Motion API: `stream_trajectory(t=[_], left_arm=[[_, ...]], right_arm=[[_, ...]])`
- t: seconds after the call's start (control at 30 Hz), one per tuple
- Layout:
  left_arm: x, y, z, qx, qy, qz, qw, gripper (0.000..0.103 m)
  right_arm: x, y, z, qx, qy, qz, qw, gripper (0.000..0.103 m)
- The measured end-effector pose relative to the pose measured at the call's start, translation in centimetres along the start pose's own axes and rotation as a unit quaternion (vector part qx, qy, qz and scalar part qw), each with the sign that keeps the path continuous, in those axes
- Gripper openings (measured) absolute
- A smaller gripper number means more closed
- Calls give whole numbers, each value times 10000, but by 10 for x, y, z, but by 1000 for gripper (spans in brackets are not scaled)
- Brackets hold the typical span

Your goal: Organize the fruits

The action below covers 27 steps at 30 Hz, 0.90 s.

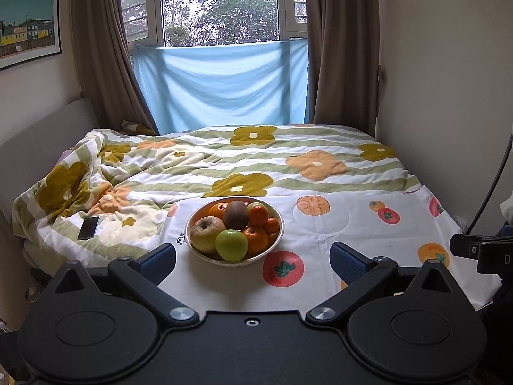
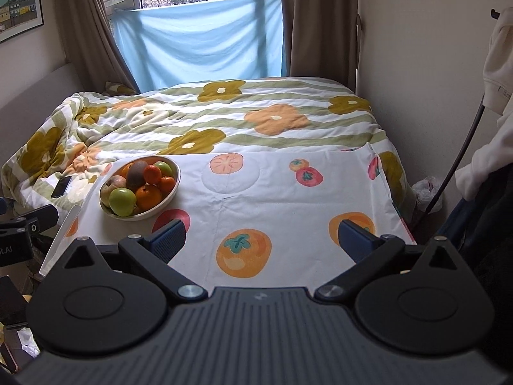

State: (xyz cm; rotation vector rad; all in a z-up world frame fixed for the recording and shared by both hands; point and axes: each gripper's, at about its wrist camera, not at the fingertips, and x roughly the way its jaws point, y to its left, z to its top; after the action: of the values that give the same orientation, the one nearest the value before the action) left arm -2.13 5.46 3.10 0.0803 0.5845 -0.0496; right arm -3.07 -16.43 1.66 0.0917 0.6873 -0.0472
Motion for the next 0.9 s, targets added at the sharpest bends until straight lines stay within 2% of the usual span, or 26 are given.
stream_trajectory(t=[0.9], left_arm=[[-8, -13, -1, 89, -75, -16, 9999, 103]], right_arm=[[-6, -10, -2, 37, 3, -112, 9999, 103]])
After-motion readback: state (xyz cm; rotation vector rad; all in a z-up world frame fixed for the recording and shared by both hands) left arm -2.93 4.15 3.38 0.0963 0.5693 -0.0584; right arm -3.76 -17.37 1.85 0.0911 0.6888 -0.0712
